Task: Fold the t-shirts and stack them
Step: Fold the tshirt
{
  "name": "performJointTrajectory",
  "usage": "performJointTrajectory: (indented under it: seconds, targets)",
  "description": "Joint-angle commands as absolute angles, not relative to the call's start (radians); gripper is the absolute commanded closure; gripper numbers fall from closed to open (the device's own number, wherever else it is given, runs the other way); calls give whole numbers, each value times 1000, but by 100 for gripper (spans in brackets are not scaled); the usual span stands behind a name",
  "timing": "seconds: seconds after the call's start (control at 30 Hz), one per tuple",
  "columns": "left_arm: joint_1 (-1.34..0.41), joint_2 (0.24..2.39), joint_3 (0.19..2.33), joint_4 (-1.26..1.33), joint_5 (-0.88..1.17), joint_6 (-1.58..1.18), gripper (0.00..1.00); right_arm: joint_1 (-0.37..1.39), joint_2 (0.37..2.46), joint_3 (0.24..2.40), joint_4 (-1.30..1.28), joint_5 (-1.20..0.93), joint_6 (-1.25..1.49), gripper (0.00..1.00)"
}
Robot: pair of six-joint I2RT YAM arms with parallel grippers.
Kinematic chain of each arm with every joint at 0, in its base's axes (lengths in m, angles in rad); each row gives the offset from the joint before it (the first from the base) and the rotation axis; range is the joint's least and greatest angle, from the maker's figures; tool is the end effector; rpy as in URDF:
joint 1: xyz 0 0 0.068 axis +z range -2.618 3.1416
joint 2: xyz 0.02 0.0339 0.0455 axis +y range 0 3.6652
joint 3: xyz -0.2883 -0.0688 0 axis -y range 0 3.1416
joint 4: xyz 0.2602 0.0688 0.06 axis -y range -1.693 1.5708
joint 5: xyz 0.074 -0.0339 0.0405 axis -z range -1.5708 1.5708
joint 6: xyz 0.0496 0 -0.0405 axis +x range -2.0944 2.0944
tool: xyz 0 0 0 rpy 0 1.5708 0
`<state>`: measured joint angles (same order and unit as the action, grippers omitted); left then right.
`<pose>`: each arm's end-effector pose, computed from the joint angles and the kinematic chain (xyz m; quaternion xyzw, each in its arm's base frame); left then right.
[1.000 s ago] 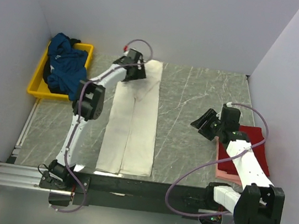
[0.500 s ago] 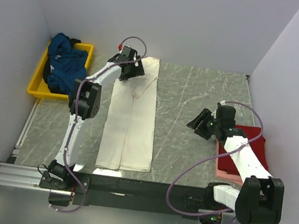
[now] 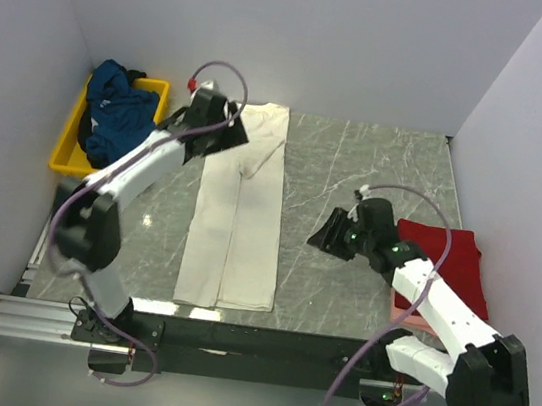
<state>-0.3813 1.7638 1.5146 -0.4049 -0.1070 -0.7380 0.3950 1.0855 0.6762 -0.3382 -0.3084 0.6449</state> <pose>0.4105 -0.1589 0.3154 -0.1822 0.8771 -0.1939 0.3999 0.2130 0.1051 0.2376 0.0519 0.9062 0.3186 0.2732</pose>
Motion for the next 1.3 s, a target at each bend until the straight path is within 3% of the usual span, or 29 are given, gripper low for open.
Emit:
performJointTrajectory:
  seconds: [0.0, 0.23, 0.43, 0.77, 1.0, 1.2, 1.27]
  targets:
    - [-429, 1494, 1202, -463, -256, -879, 19, 498, 1037, 618, -288, -285, 721, 51]
    - [-445, 1065, 745, -546, -290, -1021, 26, 655, 1023, 522, -258, -259, 787, 55]
    - [-465, 802, 520, -636, -241, -1132, 32, 755, 1052, 476, -196, -264, 837, 56]
    - [-687, 795, 430, -744, -285, -1410, 34, 887, 1189, 445, -65, -290, 913, 48]
    - [-709, 732, 361, -744, -253, -1434, 34, 896, 1278, 422, -3, -328, 930, 47]
    - [-729, 695, 327, -735, -226, -1450, 35, 897, 1325, 414, 58, -345, 954, 51]
    - [-733, 695, 322, -726, -215, -1440, 36, 897, 1335, 410, 66, -351, 962, 58]
